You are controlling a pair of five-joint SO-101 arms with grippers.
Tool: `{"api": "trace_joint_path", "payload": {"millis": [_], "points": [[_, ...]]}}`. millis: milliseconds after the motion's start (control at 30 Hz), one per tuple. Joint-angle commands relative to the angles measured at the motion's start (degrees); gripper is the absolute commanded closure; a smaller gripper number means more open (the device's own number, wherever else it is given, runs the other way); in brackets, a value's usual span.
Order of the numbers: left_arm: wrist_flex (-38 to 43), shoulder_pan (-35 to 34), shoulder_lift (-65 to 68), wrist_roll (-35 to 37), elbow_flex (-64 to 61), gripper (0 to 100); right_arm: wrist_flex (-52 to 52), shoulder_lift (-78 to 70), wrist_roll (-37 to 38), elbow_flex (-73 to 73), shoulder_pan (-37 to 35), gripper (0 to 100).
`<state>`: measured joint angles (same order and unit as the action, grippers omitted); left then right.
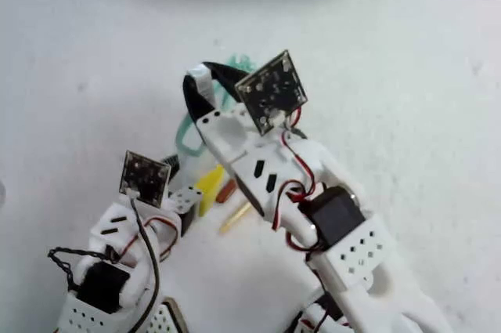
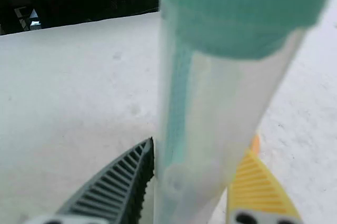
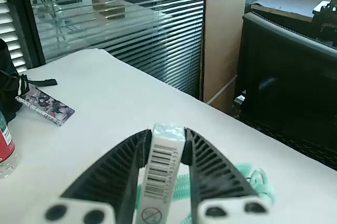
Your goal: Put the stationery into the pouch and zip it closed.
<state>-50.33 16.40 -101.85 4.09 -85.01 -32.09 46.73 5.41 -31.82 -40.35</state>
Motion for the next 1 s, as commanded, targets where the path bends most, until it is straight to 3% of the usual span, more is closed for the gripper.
{"api": "trace_joint_path", "payload": {"millis": [0,133,367,600,800,967], "points": [[-0.18,0.31,-0.57,-0.53,0.7,77,6.37,0.48,0.88,-3.08,-0.04,98.2],[-0.18,0.22,-0.57,-0.53,0.7,77,10.07,1.1,0.97,-7.82,0.04,98.2],[0.35,-3.21,-0.57,-0.09,0.7,77,2.59,9.98,0.97,-12.22,0.04,98.2],[0.88,-3.38,-0.57,-0.18,0.62,81,2.15,20.18,1.05,-18.46,0.04,97.8],[0.88,-3.38,-0.57,-0.18,0.62,81,0.13,20.26,0.7,-18.2,-0.31,74.5],[0.88,-3.38,-0.57,-0.26,0.62,81,-0.48,20.26,0.97,-12.92,0.04,77.3]]}}
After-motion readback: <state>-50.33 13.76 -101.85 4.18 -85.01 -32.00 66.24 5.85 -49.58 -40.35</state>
